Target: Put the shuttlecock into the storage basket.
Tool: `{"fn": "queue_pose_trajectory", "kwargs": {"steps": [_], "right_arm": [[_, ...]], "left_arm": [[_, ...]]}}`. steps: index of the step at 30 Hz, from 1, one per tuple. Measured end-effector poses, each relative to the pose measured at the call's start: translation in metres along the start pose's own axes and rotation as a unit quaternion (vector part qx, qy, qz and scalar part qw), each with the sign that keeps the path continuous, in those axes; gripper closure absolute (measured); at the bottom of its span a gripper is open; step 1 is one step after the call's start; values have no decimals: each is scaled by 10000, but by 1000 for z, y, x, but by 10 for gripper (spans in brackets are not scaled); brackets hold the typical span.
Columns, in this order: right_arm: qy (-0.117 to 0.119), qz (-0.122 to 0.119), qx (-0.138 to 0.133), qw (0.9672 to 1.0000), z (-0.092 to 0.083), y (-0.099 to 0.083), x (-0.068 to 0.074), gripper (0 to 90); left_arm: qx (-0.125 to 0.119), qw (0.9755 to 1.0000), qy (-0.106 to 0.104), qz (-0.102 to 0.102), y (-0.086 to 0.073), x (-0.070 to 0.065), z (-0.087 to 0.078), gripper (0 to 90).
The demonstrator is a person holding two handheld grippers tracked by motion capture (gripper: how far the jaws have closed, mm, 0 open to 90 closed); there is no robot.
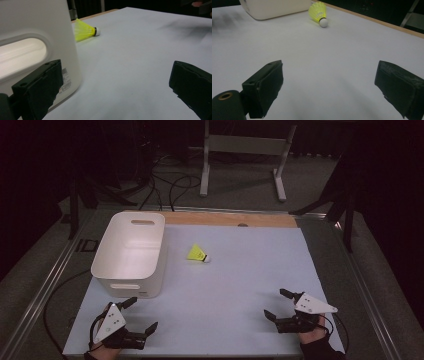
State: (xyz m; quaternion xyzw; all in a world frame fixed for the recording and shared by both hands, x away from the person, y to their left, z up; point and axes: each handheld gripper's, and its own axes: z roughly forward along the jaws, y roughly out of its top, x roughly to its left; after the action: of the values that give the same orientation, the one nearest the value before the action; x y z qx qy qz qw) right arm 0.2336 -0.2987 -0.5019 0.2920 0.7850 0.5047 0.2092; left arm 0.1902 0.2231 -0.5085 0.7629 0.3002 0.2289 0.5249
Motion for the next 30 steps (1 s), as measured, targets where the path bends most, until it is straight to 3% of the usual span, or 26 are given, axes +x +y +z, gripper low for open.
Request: {"fn": "queue_pose_trajectory", "kwargs": {"steps": [5,19,30], "right_arm": [[18,-51,-6,10000,0,2,6,82],[61,-16,264,9996,2,5,8,82],[-7,-38,260,9997,-1,9,9,82]], "left_arm": [[21,10000,-16,81,0,-3,1,0],[-52,10000,4,-40,1,-1,0,0],[-68,9999,-14,-74,1,-1,-1,0]]}}
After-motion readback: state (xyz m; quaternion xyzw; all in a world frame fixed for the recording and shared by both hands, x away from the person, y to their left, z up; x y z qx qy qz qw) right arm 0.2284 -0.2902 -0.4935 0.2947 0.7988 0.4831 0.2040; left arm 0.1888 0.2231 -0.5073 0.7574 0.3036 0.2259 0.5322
